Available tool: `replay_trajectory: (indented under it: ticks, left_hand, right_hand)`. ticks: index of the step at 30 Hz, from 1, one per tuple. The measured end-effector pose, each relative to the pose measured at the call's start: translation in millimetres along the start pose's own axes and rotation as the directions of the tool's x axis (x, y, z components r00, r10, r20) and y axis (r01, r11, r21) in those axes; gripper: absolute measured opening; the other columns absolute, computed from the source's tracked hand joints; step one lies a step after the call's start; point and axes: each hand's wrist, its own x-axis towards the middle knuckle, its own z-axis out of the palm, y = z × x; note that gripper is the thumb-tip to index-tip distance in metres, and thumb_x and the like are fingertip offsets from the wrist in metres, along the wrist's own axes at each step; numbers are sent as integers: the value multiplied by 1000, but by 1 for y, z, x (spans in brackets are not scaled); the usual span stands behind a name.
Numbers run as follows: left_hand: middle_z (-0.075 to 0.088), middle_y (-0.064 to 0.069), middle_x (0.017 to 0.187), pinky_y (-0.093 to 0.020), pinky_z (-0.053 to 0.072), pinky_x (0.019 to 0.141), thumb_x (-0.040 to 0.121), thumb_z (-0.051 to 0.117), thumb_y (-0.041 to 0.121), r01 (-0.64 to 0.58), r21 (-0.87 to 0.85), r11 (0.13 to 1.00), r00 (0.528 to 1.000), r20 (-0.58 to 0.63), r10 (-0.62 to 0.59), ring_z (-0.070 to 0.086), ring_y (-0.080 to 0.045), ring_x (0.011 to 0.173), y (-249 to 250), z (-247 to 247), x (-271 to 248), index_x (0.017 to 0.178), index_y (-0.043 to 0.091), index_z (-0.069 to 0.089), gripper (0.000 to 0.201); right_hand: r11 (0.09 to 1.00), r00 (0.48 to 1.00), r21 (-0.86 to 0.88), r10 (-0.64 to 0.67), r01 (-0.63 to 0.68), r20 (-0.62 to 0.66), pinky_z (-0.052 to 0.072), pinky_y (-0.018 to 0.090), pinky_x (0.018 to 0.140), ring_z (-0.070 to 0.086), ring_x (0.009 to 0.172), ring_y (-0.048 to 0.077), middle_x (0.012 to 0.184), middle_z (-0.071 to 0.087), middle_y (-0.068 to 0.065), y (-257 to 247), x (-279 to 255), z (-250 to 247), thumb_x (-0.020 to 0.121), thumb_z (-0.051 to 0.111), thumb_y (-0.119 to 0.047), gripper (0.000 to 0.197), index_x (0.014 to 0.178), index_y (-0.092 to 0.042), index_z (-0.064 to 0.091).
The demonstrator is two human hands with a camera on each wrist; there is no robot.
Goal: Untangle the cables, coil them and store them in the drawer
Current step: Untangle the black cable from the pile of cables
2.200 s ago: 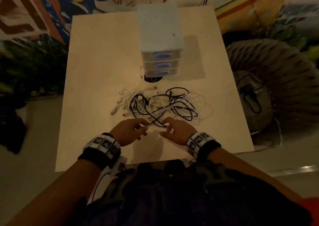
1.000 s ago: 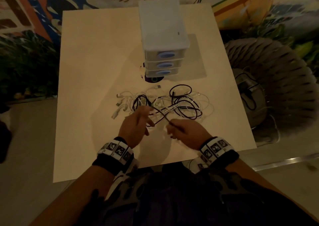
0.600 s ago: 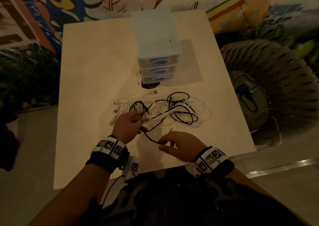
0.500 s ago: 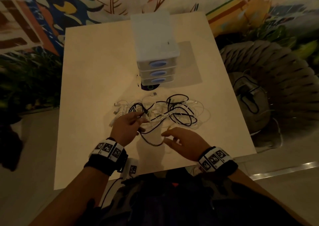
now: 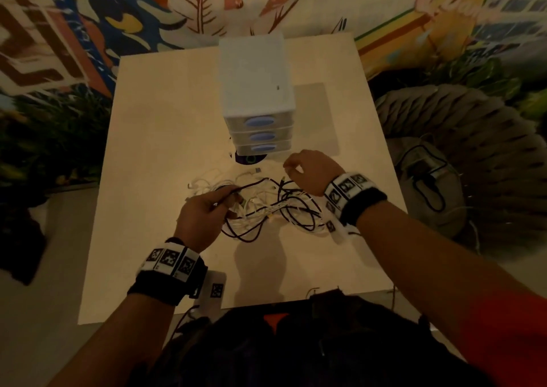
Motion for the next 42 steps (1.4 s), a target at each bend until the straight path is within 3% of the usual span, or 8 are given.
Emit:
replay_trajectory:
  ticks: [3,9,15,22,26,35,38,42]
  left_hand:
    - [78,12,96,-36,60,80,101,58,11,-14,-58,998,1000,15,15,73,-14,77,0,-3,4,115,30,72,28]
    - [77,15,88,-16,55,66,102,56,9,-14,-148,989,999,30,19,70,-5,67,2,-20,23,117,21,71,25]
    - [77,7,96,-40,61,64,103,54,16,24,-76,997,997,69,-19,71,-18,64,-13,-36,50,118,26,71,24]
    - [76,5,98,-20,55,59,104,53,15,-17,-78,997,992,122,26,67,-10,58,-8,-32,69,119,21,71,25]
    - [75,8,99,-27,58,62,105,51,16,-52,-36,998,992,115,55,69,-15,60,-8,-31,77,117,27,70,25]
    - [53,3,91,-33,44,69,105,42,36,-99,457,884,988,148,34,50,-3,71,-2,0,70,132,36,51,28]
    - [53,3,67,-31,37,52,107,39,33,-106,456,884,990,134,49,49,-11,55,6,15,69,146,28,38,39]
    - [50,8,63,-30,31,50,109,35,23,-37,526,850,994,110,-25,45,-11,55,4,17,78,134,20,55,32]
  right_hand:
    - [992,966,-111,81,-55,246,48,35,99,58,114,25,127,63,4,-13,32,5,95,58,-41,36,126,-24,63]
    - [991,927,-122,94,-52,364,50,31,89,63,103,21,103,65,-5,-27,56,17,84,72,-47,31,109,-30,75]
    - [980,944,24,185,-199,273,49,33,92,63,105,24,113,70,3,-12,35,17,89,68,-44,30,108,-22,74]
    - [962,911,26,247,-271,330,47,31,92,58,98,17,118,67,-1,-7,14,31,88,67,-41,33,119,-29,68]
    - [950,926,117,247,-289,285,49,31,93,61,101,19,116,68,-2,-3,14,38,84,73,-41,40,121,-29,66]
    - [933,984,314,159,-177,81,50,32,92,65,102,18,110,72,1,16,8,25,93,65,-28,19,110,-25,73]
    - [937,995,333,104,-102,11,49,33,92,64,101,18,109,73,-1,25,-1,21,95,62,-23,17,108,-24,74]
    - [933,1000,359,8,-17,28,51,38,88,63,91,15,96,71,-1,37,-17,18,91,69,-24,11,98,-28,76]
